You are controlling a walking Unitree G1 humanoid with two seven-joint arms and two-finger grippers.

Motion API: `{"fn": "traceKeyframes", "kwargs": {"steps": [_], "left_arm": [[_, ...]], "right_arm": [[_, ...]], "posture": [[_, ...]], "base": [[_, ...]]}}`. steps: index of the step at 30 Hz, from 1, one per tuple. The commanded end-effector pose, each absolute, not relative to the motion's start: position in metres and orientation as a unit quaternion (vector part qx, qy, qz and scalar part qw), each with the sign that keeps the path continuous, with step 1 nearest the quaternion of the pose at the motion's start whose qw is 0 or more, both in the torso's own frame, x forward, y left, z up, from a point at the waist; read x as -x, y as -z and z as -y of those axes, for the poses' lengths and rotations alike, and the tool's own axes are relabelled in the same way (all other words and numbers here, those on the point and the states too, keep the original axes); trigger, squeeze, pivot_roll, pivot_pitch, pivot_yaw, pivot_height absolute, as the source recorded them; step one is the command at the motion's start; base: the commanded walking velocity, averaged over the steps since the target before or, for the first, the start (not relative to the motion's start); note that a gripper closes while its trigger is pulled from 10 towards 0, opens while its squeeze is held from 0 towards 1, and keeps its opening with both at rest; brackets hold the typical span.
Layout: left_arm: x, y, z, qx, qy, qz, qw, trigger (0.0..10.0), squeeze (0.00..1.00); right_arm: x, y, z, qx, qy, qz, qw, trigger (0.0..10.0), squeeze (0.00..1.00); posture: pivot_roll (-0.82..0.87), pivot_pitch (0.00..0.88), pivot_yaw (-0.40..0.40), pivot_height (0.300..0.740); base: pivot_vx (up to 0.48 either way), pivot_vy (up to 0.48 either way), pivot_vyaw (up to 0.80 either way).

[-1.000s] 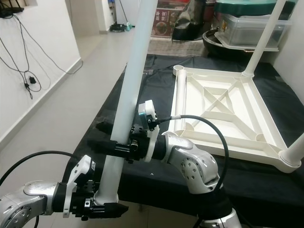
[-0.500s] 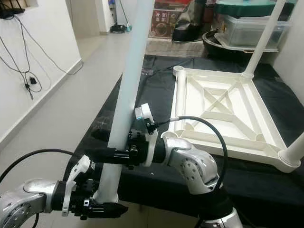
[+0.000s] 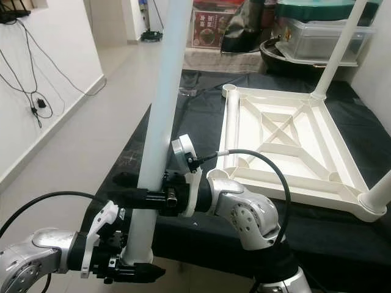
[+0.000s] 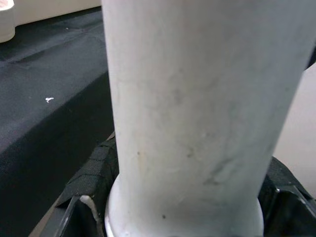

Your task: Building children table

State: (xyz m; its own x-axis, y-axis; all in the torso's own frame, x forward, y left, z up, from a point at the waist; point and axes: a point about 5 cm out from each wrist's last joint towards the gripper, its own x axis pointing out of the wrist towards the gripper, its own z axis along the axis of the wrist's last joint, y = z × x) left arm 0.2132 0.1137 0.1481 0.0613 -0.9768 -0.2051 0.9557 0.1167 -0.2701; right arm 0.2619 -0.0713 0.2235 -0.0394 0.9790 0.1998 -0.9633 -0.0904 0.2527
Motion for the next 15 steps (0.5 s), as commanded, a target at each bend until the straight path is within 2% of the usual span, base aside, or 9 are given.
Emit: {"fn": "traceKeyframes", "kwargs": {"steps": [1,9,10,15], "left_arm": [[-0.2067,-0.1438,-0.1136,0.043,0.677,-0.186,0.711,10.0,0.00],[-0.2093,-0.1385,-0.1157,0.027,0.661,-0.215,0.718,10.0,0.00],[-0.2100,-0.1368,-0.1156,0.019,0.657,-0.217,0.721,10.0,1.00],[-0.2105,-0.1354,-0.1162,0.018,0.657,-0.219,0.722,10.0,1.00]], "right_arm": [[-0.2578,-0.2270,0.0684,-0.144,-0.732,-0.018,0.666,0.0,0.00],[-0.2574,-0.2257,0.0690,-0.144,-0.732,-0.020,0.666,0.0,0.00],[-0.2573,-0.2254,0.0692,-0.144,-0.732,-0.020,0.666,0.0,0.00],[-0.2574,-0.2258,0.0702,-0.143,-0.733,-0.021,0.665,0.0,0.00]], "posture": [[0.10,0.084,0.008,0.740],[0.10,0.082,0.009,0.740],[0.09,0.082,0.008,0.740],[0.09,0.082,0.010,0.740]], "base": [[0.000,0.000,0.00],[0.000,0.000,0.00],[0.000,0.000,0.00],[0.000,0.000,0.00]]}}
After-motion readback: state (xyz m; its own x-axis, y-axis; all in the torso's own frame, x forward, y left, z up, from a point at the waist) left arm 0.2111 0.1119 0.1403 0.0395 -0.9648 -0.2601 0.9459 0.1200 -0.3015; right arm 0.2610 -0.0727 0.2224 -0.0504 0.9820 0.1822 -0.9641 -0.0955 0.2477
